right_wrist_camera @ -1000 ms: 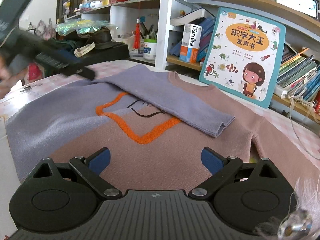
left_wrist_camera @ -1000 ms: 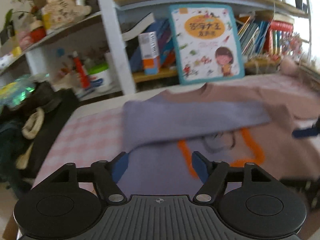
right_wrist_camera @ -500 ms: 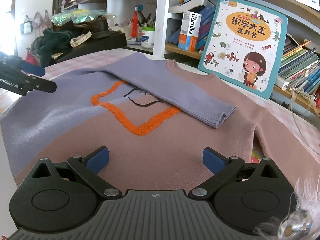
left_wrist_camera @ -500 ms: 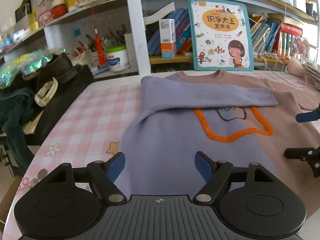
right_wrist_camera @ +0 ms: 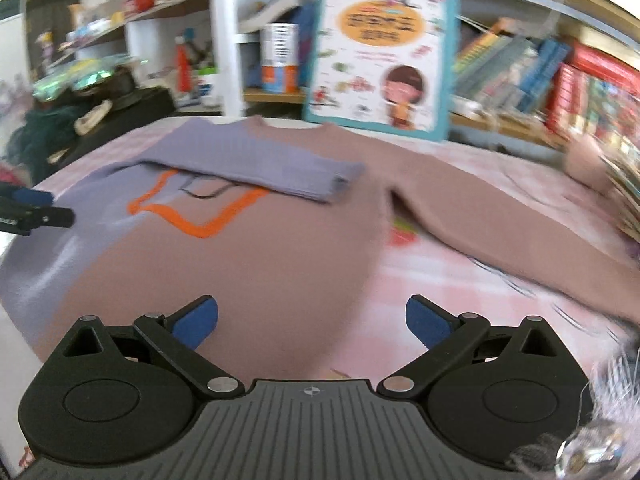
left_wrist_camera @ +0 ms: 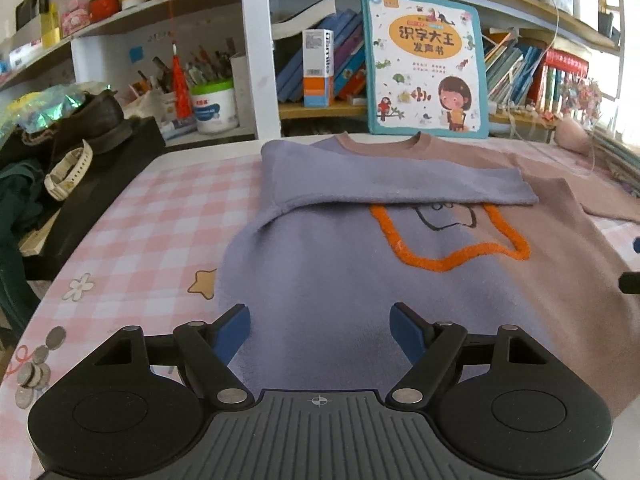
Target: Fold clothes
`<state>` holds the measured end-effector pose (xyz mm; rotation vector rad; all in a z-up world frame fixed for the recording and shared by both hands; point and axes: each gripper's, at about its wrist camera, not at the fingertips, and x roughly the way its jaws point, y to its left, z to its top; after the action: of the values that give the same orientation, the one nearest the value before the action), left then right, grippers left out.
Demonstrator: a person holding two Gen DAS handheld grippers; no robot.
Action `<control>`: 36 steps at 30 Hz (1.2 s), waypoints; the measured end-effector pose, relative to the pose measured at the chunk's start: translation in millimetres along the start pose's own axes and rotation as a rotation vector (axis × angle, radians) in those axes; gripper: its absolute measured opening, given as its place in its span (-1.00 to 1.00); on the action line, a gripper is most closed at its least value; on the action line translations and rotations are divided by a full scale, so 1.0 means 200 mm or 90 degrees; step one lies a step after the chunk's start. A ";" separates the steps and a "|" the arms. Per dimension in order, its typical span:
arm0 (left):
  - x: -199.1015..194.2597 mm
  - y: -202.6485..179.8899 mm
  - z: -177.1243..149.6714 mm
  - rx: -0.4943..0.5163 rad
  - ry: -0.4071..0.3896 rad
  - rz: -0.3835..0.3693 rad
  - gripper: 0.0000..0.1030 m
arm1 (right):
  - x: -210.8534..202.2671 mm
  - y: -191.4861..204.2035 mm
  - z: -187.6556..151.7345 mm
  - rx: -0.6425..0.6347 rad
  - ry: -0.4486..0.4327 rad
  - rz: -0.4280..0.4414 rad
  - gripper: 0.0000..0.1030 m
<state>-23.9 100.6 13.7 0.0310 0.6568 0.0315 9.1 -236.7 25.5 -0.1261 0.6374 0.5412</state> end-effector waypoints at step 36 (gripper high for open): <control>0.01 0.31 -0.08 -0.116 -0.021 -0.013 -0.82 | 0.08 0.12 0.03 0.026 0.008 0.053 -0.78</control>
<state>-33.4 162.4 3.4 -0.1504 0.6185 0.0712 10.7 -208.4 22.1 -0.0645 0.6681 0.6082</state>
